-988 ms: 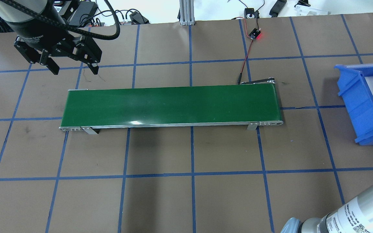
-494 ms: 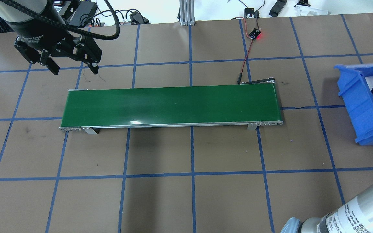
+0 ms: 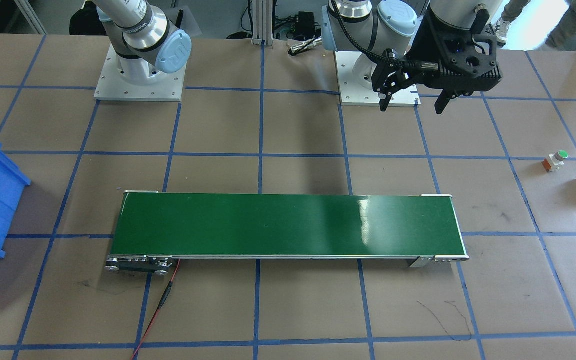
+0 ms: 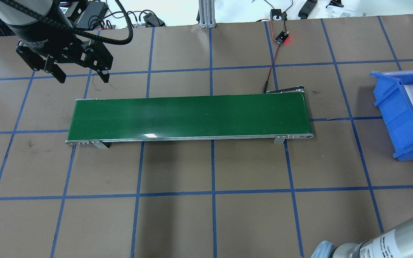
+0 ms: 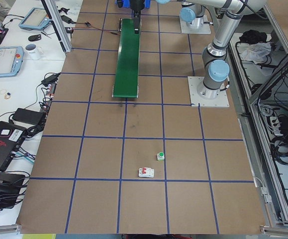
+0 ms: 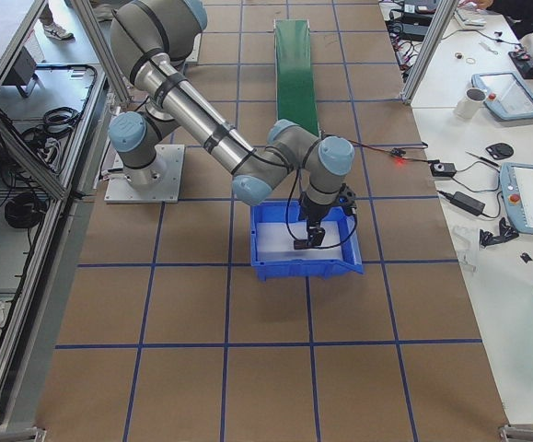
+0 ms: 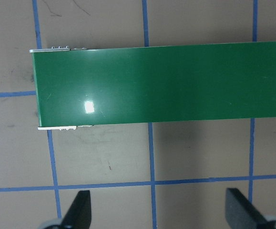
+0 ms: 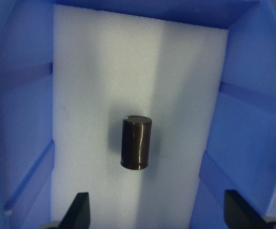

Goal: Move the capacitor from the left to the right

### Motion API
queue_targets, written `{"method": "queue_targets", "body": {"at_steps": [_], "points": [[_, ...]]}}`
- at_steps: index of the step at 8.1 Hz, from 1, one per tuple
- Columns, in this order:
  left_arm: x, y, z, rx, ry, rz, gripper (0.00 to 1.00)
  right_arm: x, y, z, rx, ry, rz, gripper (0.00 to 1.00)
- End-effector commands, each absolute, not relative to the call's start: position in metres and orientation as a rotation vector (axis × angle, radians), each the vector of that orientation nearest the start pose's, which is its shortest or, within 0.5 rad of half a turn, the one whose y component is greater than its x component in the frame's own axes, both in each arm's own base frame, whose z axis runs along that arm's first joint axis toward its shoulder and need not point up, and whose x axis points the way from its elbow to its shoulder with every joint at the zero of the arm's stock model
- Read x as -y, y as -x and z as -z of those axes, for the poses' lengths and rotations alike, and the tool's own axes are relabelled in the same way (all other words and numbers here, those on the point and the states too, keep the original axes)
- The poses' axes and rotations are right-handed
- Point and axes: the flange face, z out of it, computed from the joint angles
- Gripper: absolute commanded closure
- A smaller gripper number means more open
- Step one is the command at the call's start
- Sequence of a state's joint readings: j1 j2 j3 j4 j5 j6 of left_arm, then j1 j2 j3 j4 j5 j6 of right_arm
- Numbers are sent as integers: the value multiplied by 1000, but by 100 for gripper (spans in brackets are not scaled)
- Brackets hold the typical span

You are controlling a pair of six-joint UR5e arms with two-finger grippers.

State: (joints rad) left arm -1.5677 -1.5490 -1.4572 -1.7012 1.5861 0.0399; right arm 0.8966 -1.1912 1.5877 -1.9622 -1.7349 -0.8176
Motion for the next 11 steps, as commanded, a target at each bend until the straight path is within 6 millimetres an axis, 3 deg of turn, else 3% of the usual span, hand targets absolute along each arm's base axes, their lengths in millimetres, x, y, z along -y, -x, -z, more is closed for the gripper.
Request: {"method": "queue_targets", "body": {"at_steps": [1, 3, 4, 8, 11], "points": [[481, 130, -540, -3126, -58, 4, 0, 525, 261, -390, -3253, 236, -154, 0], [481, 130, -540, -3126, -58, 4, 0, 503, 193, -447, -3236, 98, -124, 0], [481, 130, -540, -3126, -58, 4, 0, 500, 163, -461, -3237, 73, -120, 0], [481, 130, -540, -3126, -58, 4, 0, 511, 31, -474, -3163, -29, -49, 0], [480, 130, -541, -3126, -57, 7, 0, 501, -98, -477, -3140, 29, -22, 0]]}}
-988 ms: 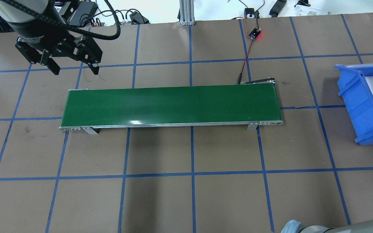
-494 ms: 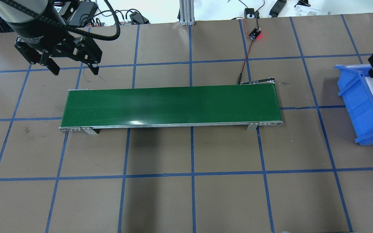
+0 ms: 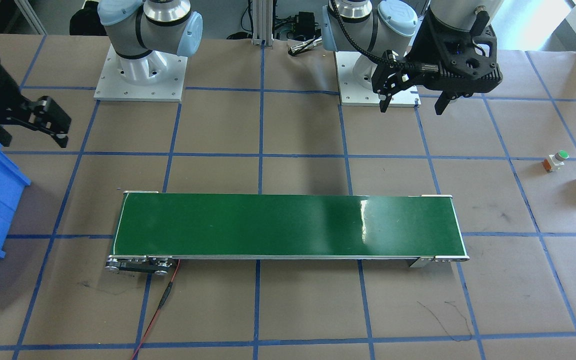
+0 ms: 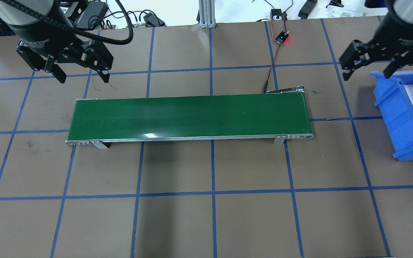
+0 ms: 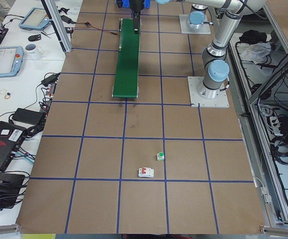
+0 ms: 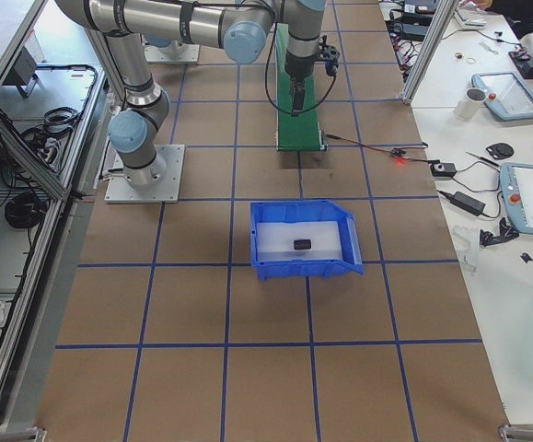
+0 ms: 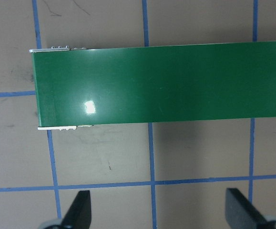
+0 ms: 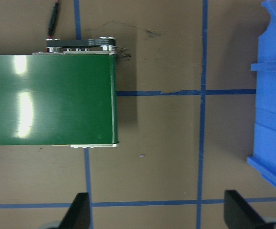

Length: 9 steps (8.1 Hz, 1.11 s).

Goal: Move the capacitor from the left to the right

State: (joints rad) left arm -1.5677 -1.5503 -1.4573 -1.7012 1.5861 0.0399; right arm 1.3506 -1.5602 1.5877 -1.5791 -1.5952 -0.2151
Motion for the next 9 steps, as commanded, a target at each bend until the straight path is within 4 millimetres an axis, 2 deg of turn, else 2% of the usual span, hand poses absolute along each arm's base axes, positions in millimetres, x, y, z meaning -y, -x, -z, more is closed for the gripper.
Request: {"method": "queue_targets", "body": {"at_steps": [1, 2, 3, 6, 8, 9], "points": [[480, 130, -541, -3126, -57, 7, 0, 492, -131, -483, -3091, 64, 7, 0], [480, 130, -541, -3126, -57, 7, 0, 487, -155, -484, -3046, 47, 10, 0], [480, 130, -541, -3126, -57, 7, 0, 485, -163, -484, -3045, 34, 9, 0], [480, 130, -541, -3126, -57, 7, 0, 483, -163, -487, -3044, 38, 19, 0], [480, 130, -541, -3126, -57, 7, 0, 474, -163, -504, -3040, 43, 68, 0], [480, 130, -541, -3126, -57, 7, 0, 475, -163, -503, -3043, 48, 64, 0]]}}
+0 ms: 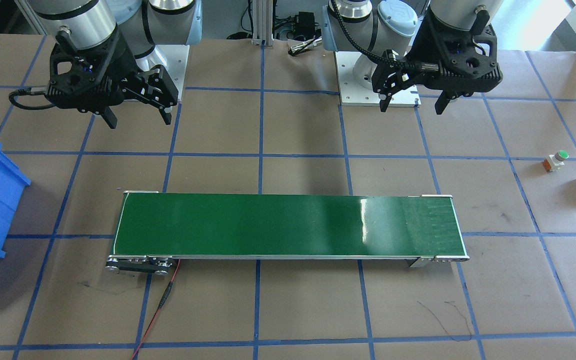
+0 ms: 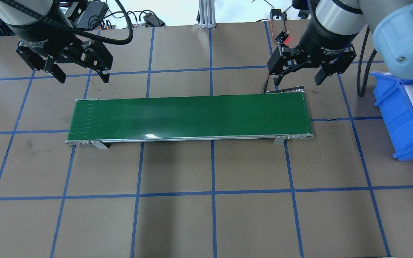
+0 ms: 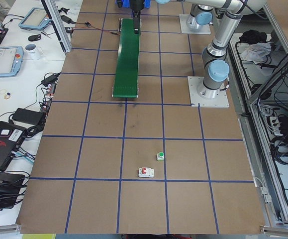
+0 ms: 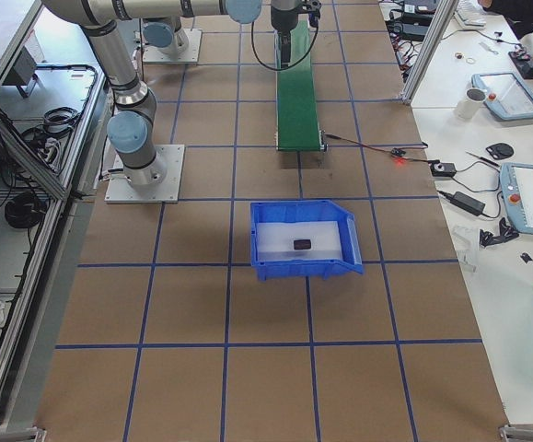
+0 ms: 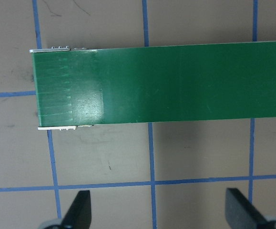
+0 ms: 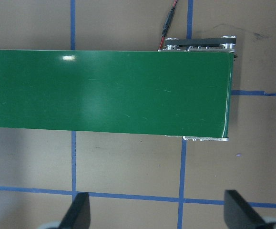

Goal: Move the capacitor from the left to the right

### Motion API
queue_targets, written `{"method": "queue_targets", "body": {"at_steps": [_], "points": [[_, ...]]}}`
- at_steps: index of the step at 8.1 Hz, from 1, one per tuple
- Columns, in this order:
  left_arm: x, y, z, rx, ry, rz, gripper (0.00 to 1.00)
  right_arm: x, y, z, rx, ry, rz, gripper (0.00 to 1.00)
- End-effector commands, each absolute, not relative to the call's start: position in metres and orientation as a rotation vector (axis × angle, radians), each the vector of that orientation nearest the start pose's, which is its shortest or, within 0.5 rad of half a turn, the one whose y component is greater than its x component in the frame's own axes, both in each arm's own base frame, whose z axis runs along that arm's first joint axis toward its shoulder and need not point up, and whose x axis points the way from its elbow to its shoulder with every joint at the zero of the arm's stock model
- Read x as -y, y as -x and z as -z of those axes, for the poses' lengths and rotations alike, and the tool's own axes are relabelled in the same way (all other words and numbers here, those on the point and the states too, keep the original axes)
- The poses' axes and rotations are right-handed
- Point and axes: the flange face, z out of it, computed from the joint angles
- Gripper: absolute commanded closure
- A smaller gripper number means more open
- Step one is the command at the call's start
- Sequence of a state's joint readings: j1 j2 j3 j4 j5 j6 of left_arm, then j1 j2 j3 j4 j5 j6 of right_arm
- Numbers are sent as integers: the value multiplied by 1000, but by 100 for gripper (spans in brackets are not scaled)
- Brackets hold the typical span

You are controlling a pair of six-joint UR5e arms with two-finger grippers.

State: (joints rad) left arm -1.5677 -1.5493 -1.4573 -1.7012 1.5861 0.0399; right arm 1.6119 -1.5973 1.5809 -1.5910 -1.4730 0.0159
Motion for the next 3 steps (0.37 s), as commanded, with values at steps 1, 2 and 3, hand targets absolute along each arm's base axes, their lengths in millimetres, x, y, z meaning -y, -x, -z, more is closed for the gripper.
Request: {"method": "queue_targets", "body": {"at_steps": [1, 2, 3], "points": [[480, 130, -541, -3126, -57, 7, 0, 475, -163, -503, -3043, 48, 64, 0], [480, 130, -541, -3126, -57, 7, 0, 475, -162, -503, -3050, 47, 64, 0], [480, 130, -541, -3126, -57, 7, 0, 475, -162, -503, -3054, 47, 62, 0]]}}
